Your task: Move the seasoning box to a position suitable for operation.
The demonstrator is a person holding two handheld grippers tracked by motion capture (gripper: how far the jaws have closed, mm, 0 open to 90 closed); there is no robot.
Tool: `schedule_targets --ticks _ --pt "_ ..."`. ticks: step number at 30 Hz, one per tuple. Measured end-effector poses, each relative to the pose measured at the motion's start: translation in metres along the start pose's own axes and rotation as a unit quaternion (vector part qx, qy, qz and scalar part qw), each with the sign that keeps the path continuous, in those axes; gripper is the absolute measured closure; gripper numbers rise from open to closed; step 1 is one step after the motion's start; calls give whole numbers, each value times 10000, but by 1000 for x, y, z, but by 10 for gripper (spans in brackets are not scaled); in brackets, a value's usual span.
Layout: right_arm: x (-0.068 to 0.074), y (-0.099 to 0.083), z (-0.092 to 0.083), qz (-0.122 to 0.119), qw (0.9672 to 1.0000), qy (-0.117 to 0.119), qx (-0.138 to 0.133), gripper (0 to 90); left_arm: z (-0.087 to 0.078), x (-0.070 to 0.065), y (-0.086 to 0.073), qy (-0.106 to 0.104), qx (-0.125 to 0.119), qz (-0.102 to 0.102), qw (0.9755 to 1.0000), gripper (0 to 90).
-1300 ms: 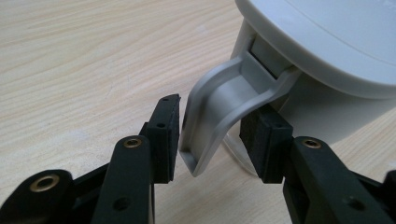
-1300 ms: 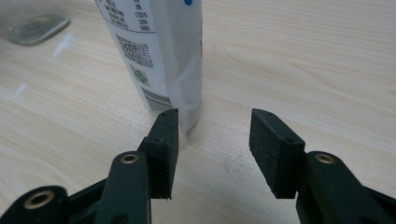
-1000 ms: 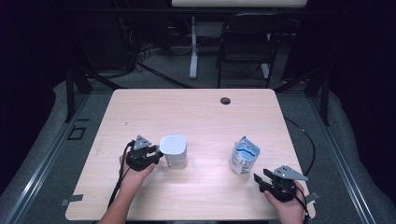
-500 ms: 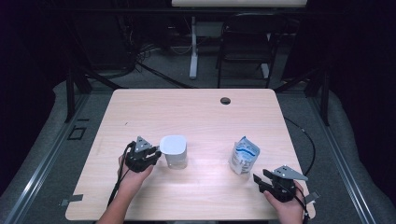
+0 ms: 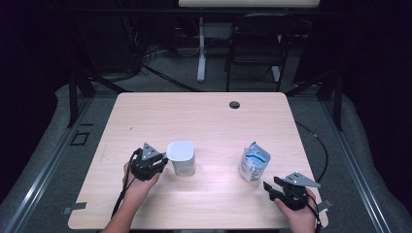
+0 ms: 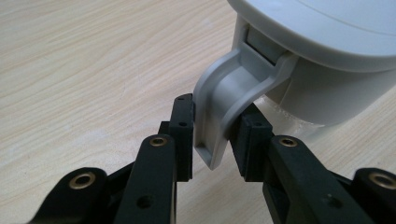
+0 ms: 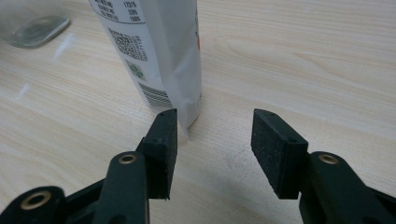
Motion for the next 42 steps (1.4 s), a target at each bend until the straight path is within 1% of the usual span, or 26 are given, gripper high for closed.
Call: schedule_targets --ticks 2,7,12,16,20,22,23,24,26,28,31,32,35,36,37,39,42 --pt "0 0 0 0 10000 24 -7 513 -1 -1 -1 3 -1 38 10000 720" --pt "1 0 0 -18 10000 31 27 512 -2 -2 -3 0 -41 25 10000 720" --pt "1 0 1 -3 10000 45 9 510 -5 -5 -5 -73 -62 56 9999 716" --pt "2 0 0 -1 10000 67 5 508 -8 -8 -7 -117 -28 105 9999 715" --pt "4 0 0 -5 9999 126 -32 510 -14 -14 -10 -103 9 139 9999 715" --pt "4 0 -1 -45 9999 136 34 513 -17 -16 -12 -117 35 135 9998 714" --pt "5 0 -1 -110 9998 117 79 514 -18 -17 -13 -124 64 142 9998 713" --pt "5 0 0 -109 9999 108 57 513 -20 -18 -14 -124 94 170 9997 713" --pt "6 0 0 -122 9998 139 65 513 -21 -20 -15 -124 81 168 9998 713" --pt "8 0 0 -110 9998 191 39 517 -27 -25 -19 -155 107 173 9997 712" --pt "10 0 -1 -147 9997 188 54 526 -30 -29 -21 -180 113 199 9996 711" --pt "11 1 -1 -118 9997 206 28 527 -33 -31 -24 -202 115 231 9995 712" --pt "16 1 -4 -226 9996 160 84 516 -37 -36 -27 -261 97 274 9992 711" --pt "18 2 -4 -250 9996 145 28 514 -39 -38 -28 -279 89 301 9991 711" --pt "19 3 -6 -331 9994 115 42 514 -39 -40 -29 -310 63 298 9991 711" --pt "21 4 -8 -351 9993 120 -75 485 -41 -43 -31 -413 42 363 9985 711" --pt "23 6 -10 -425 9990 42 -139 437 -42 -46 -31 -571 74 430 9974 709"
Point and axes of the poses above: each handheld gripper's, and its own axes: z roughly forward along the jaws, y roughly out of its top, x roughly to its left, the point moved 5 cm from there along z, roughly forward along the jaws, and after that the axes turned 2 degrees about y, right-handed, at the moved point
